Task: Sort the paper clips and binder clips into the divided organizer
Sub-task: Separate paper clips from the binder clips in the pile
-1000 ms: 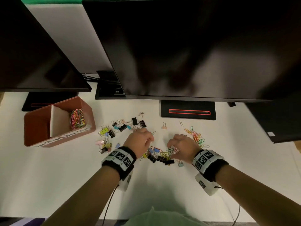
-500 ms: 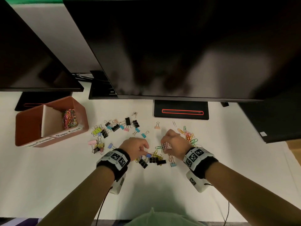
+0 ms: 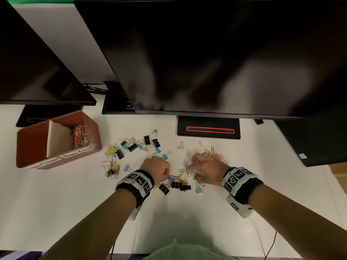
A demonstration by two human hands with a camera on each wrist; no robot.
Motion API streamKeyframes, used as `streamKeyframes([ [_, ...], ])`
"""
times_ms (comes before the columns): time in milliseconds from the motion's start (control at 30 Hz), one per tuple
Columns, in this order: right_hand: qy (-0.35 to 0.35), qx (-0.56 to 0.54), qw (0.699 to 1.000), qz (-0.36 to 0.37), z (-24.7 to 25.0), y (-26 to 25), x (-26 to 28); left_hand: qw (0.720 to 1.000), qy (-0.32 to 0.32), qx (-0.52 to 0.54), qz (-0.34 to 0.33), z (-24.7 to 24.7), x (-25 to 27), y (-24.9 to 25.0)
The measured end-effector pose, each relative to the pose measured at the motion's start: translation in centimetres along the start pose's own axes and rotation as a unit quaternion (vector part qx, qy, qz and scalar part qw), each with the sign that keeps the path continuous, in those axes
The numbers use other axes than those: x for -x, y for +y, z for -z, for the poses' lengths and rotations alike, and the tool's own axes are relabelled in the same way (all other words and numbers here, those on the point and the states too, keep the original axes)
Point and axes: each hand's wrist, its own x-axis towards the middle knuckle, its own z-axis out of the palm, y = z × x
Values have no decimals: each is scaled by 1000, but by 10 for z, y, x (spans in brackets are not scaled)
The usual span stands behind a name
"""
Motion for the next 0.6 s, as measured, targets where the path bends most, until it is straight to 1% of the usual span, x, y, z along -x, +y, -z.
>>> streamKeyframes([
  [100,22,-12,1000,0,-2,-4,-5,1000,7,4,-9,-1,-1,-1],
  [167,38,-27,999,-2,-2,-6,-9,999,16,42,-11,-1,0,-3],
  [200,44,-36,998,-5,-1,-6,-11,997,24,77,-8,1,1,-5],
  [233,49,-46,998,-10,-1,-7,-14,993,37,116,-3,3,3,-9],
  [333,67,-74,995,-27,-2,-6,-21,972,107,208,24,12,11,-19],
  [400,76,-78,993,-39,-3,-6,-24,957,129,255,49,15,20,-26],
  [467,85,-75,992,-50,-2,-6,-24,956,126,258,57,15,29,-33],
  [533,93,-67,992,-56,-2,-6,-23,963,100,242,66,9,37,-38],
  [600,95,-55,993,-44,-2,-5,-22,962,70,249,85,-2,43,-40],
])
